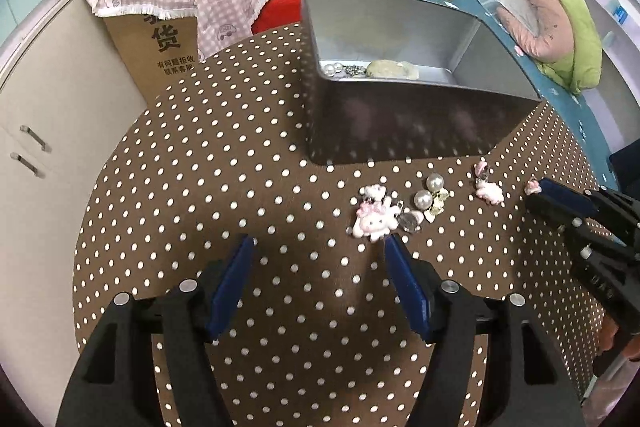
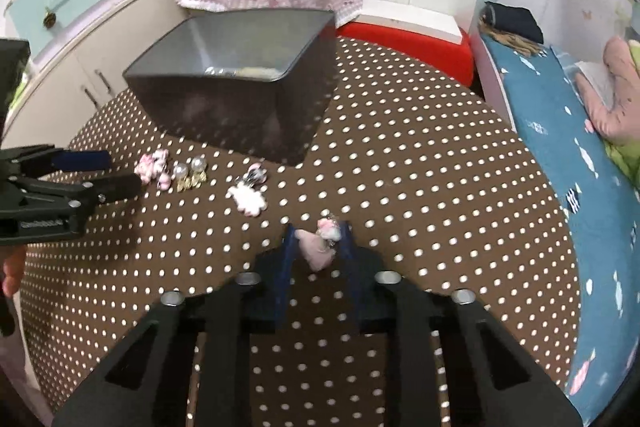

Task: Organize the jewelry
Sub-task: 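Lower the right gripper onto a pink charm and close it, then grasp a white charm with the left gripper while the right holds the pink charm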

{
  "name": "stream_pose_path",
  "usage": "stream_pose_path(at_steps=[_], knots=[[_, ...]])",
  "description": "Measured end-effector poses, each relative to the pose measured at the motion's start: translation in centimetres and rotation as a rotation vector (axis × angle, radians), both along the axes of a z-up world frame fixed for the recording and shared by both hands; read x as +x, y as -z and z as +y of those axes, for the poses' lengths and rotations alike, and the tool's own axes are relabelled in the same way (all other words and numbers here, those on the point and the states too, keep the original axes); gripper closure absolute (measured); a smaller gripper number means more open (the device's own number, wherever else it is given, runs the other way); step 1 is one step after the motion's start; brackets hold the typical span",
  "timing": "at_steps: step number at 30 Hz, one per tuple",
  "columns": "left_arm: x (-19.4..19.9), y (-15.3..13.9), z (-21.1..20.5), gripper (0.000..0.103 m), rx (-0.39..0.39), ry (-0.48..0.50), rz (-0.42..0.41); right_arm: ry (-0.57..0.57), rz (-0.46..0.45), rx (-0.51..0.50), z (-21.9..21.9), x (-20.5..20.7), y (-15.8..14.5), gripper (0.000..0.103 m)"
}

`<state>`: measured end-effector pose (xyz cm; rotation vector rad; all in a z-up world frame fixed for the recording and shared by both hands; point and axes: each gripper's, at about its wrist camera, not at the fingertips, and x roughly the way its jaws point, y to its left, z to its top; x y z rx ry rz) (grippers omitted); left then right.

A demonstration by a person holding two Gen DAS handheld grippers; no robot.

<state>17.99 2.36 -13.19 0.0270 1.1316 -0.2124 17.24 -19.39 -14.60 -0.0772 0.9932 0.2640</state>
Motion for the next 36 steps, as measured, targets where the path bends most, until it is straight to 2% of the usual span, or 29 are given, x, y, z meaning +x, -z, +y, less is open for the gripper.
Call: stream_pose_path(at_steps=[2, 8, 11, 14, 16, 19, 23, 25, 28, 29, 31, 33, 36], knots=[[0.2, 0.0, -0.4, 0.038, -0.009, 0.015, 0.001, 0.003, 0.0, -0.005, -0.4, 0.4, 0.0, 0.086], [0.7, 0.2, -1.5, 0.038, 0.042, 0.034, -0.02, -0.014, -0.016, -0.026, -0.3, 1.2, 0.0, 0.084], [0.5, 0.4, -1.7, 0.042, 0.076, 0.057, -0.053, -0.003, -0.006, -0.018, -0.7, 1.3, 0.6, 0.083], [-0.2, 0.3, -2.1, 0.059, 0.075, 0.089, -0.082, 0.006, 0.007, 0.037, -1.5, 1.7, 0.6, 0.083], [0.0, 0.2, -1.7, 0.091, 0.084, 0.072, -0.084, 0.004, 0.006, 0.037, -1.6, 1.8, 0.7, 0.083], [0.3, 0.2, -0.6, 0.103, 0.06, 0.057, -0.066, -0.004, -0.003, 0.011, -1.3, 1.8, 0.7, 0.083], [0.3, 0.1, 0.7, 0.103, 0.006, 0.058, -0.031, -0.002, -0.001, 0.018, -1.4, 1.7, 0.8, 0.083], [0.2, -0.1, 1.2, 0.102, -0.003, 0.071, -0.036, -0.003, 0.001, 0.017, -1.4, 1.6, 0.8, 0.083], [0.4, -0.8, 2.5, 0.098, -0.006, 0.043, -0.055, 0.0, 0.006, 0.012, -1.3, 1.7, 0.6, 0.083], [0.8, -1.1, 3.0, 0.095, -0.019, 0.026, -0.061, 0.0, 0.007, 0.009, -1.2, 1.7, 0.6, 0.083], [1.6, -1.2, 3.6, 0.076, -0.032, 0.001, -0.064, 0.0, 0.007, 0.005, -1.1, 1.8, 0.6, 0.083], [2.6, -1.1, 3.7, 0.069, -0.046, -0.002, -0.055, 0.001, 0.009, 0.004, -1.2, 1.8, 0.6, 0.083], [3.7, -0.6, 3.0, 0.066, -0.046, 0.018, -0.039, 0.0, 0.012, 0.007, -1.2, 1.8, 0.6, 0.083]])
